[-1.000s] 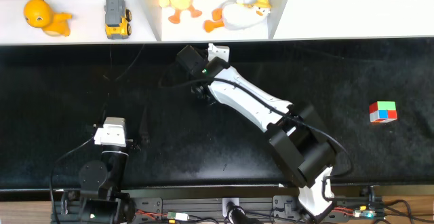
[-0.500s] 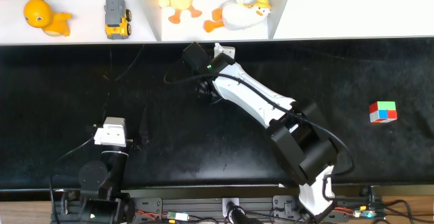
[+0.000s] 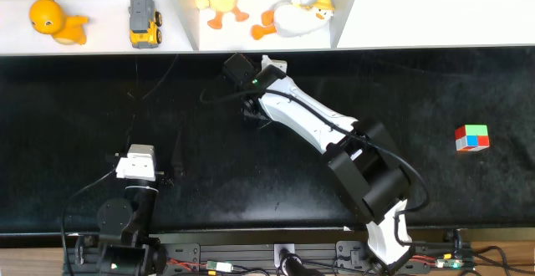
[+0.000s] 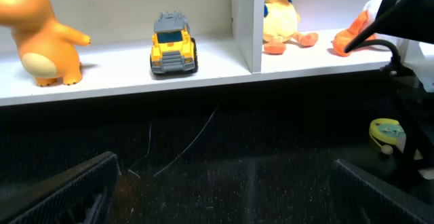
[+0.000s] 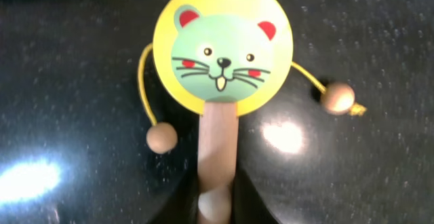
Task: Store Toys
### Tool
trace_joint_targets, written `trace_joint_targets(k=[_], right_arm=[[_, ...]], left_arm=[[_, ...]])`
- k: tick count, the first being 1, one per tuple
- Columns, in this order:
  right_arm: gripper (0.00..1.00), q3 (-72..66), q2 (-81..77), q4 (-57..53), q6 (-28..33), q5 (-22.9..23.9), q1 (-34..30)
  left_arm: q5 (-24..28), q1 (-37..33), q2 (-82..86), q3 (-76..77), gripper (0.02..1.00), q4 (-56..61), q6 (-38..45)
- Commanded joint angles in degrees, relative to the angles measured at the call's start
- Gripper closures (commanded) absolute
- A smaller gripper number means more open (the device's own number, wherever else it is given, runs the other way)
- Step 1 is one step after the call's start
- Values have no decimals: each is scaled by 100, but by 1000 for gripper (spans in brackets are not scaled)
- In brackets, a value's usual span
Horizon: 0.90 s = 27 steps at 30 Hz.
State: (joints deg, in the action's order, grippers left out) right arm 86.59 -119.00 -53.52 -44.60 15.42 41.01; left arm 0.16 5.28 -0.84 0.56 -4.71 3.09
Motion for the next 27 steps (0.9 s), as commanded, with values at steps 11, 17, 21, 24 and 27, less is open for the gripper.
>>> trace_joint_targets(k=[11,17,21,24,27], right_arm=[[958,-507,960,-448,243,533,96],[958,-2033,2623,-175,564,671,-472],[956,-3027,4065,55,1193,667,-1172],[958,-3445,4966,37,2015,592,-1829],[956,-3495,5460,125,3064,481,-2476]], left_arm=[[-31,33,68,-9,20,-15,2],[-31,33,68,-9,20,-15,2],[-31,33,68,-9,20,-15,2],[-31,33,68,-9,20,-15,2],[-31,33,68,-9,20,-15,2]])
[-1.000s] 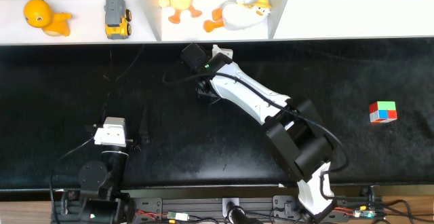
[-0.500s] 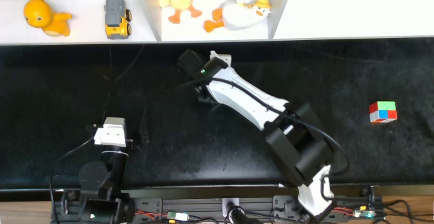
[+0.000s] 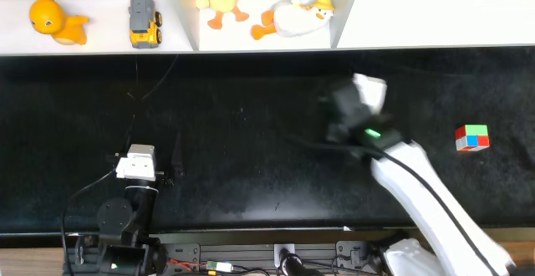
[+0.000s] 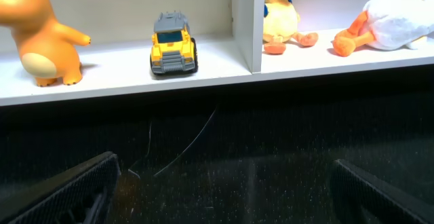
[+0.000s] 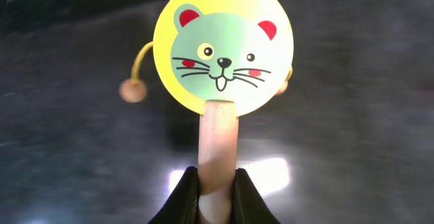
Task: Store Toys
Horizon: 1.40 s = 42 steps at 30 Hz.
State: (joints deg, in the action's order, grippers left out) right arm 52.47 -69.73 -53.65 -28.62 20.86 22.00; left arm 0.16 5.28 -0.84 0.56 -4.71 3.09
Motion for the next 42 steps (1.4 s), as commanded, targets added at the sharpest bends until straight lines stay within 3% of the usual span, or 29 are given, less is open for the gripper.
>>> trace_joint_targets(k=[1,5,11,15,28,42], right_arm=[[958,-83,605,273,1797,-68,-723],[956,-83,579,1266,3001,-63,-1178],[958,-83,63,2334,3237,-50,-1749],[958,-83,-413,3067,3580,-299,-1915],[956,-48,-1576,4962,3591,-855,-1989],[958,678,-2664,5327,3329,-1390,-1976]], left_arm=[[-31,33,68,-9,20,-15,2],[-31,33,68,-9,20,-15,2],[-31,33,68,-9,20,-15,2],[-31,33,68,-9,20,-15,2],[-31,33,68,-9,20,-15,2],[-31,33,68,-9,20,-15,2]])
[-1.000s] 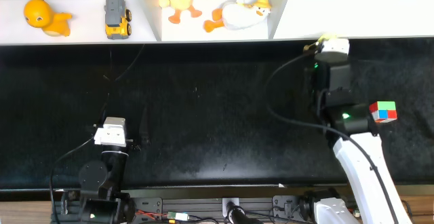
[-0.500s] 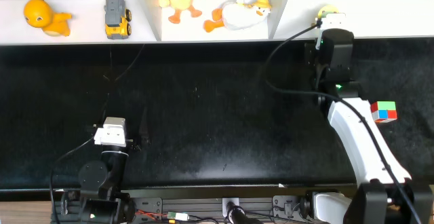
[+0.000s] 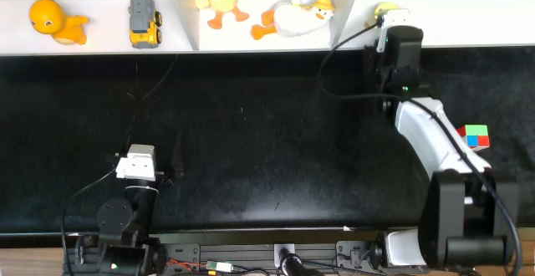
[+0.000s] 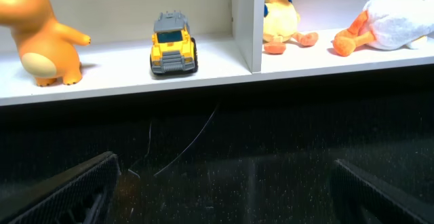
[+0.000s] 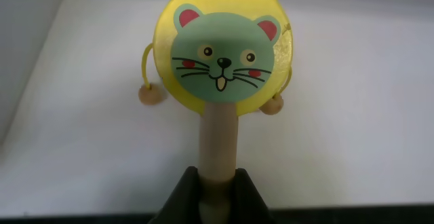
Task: Store Toys
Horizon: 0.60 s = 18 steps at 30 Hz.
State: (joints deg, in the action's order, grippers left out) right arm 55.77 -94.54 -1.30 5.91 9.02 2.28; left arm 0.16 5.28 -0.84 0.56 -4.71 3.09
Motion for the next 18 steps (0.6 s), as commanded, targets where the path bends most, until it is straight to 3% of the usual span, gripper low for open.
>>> trace_joint_targets(k=[1,14,18], right_arm=[[958,402,-240,127,-125,-221,0],[943,907,-944,437,-203,-520,4],[763,911,-1001,420,-254,-518,4]], left_arm=[[-31,33,68,-9,20,-15,2],[-31,33,68,-9,20,-15,2],[-31,33,68,-9,20,-15,2]])
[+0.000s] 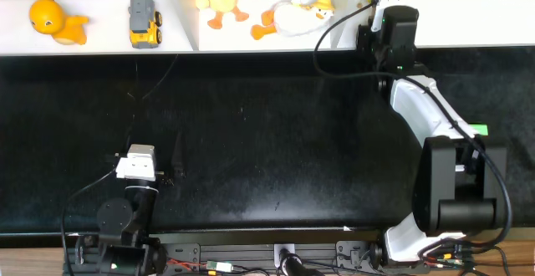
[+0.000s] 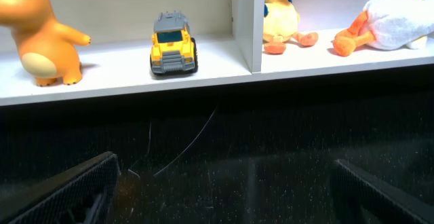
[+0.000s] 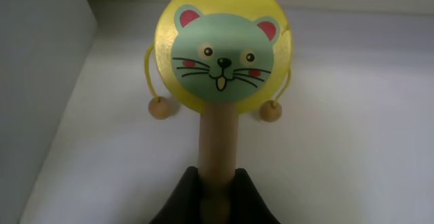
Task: Store Toys
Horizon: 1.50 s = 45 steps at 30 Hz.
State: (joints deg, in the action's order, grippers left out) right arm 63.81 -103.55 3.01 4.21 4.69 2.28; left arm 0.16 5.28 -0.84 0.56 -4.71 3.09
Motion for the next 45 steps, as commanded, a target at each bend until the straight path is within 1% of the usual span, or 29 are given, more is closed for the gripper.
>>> trace_joint_targets(k=[1,2,4,5,7,11,14,17,21,24,26,27,28,30,36,38,41,42,45], right_arm=[[711,107,-98,-13,-85,-85,4],[623,107,-94,-13,-87,-87,4],[520,107,-61,-20,-170,-85,4],[485,107,-33,-39,-168,-85,4],[457,107,90,-175,-166,-76,4],[439,94,422,-728,-127,-52,2],[428,-96,765,-1056,-70,59,2],[415,-592,1298,-1139,-74,247,4],[408,-1508,2332,-1244,-79,284,2],[358,-2017,3150,-1836,-94,286,-26],[305,-2168,3613,-2511,-216,380,-111],[270,-2175,3812,-2953,-367,522,-199],[211,-2173,3971,-3318,-525,669,-317],[5,-2164,4183,-3810,-691,820,-636],[3,-1851,4280,-4994,-664,922,-1891],[5,-1733,4282,-5434,-479,1126,-2273],[5,-1705,4280,-5943,-90,1794,-2778],[7,-1707,4280,-6015,-37,1928,-2922],[5,-1709,4280,-5998,-35,1891,-3204]], left_arm=[[-31,33,68,-9,20,-15,2],[-31,33,68,-9,20,-15,2],[-31,33,68,-9,20,-15,2],[-28,33,68,-9,20,-15,2],[-31,33,68,-9,23,-15,2],[-31,33,68,-9,20,-15,2],[-31,33,68,-9,20,-15,2],[-31,33,68,-9,20,-15,2],[-31,33,68,-9,20,-15,2],[-31,33,68,-9,20,-15,2],[-31,33,68,-9,23,-15,2],[-31,33,68,-9,20,-15,2],[-31,33,68,-9,20,-15,2],[-31,33,68,-9,20,-15,2],[-31,33,68,-9,23,-15,2],[-31,33,68,-9,20,-15,2],[-31,33,68,-9,20,-15,2],[-31,33,68,-9,20,-15,2],[-31,33,68,-9,20,-15,2]])
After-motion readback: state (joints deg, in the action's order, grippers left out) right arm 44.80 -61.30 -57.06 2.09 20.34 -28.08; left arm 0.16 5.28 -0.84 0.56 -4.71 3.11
